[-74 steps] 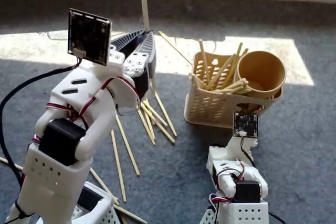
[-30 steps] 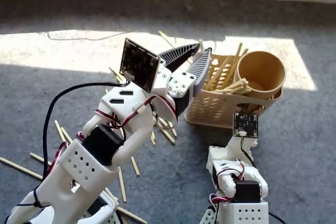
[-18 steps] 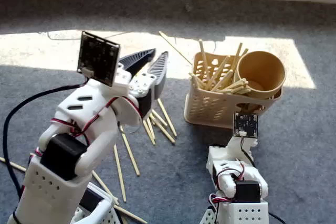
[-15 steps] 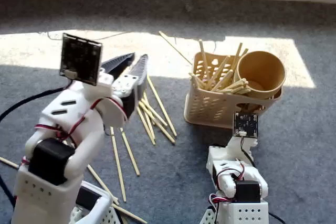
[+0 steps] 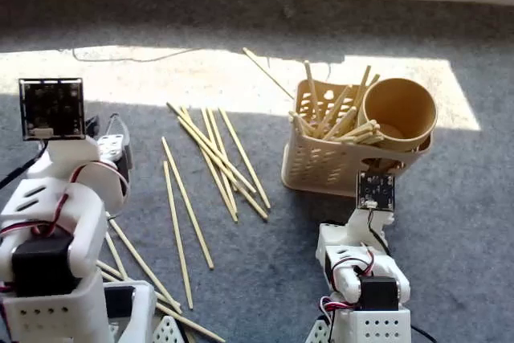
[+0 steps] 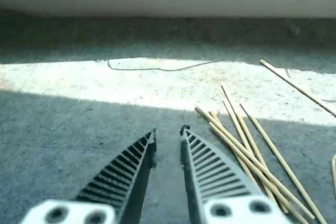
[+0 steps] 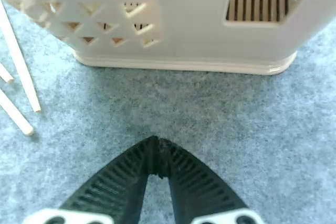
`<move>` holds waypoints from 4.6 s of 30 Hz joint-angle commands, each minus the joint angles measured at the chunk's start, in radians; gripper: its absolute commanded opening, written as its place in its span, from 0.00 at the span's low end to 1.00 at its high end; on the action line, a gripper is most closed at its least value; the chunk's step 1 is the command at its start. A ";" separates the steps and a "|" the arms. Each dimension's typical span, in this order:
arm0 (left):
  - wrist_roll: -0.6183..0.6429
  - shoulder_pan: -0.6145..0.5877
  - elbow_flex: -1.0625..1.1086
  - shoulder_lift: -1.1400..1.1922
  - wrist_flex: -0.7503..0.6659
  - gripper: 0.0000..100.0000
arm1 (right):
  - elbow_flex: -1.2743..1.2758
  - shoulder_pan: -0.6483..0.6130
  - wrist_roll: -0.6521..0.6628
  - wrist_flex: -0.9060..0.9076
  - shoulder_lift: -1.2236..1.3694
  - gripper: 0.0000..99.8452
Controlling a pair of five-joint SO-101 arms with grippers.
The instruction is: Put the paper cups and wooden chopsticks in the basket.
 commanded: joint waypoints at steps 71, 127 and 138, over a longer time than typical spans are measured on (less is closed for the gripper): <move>-0.149 -0.737 0.217 1.145 -0.420 0.01 | 0.104 -0.007 0.009 0.007 -0.002 0.01; 0.206 0.168 -0.315 0.475 -0.126 0.01 | 0.104 -0.007 0.009 0.007 -0.002 0.01; 0.264 0.444 -0.315 0.384 -0.439 0.01 | 0.104 -0.007 0.009 0.007 -0.002 0.01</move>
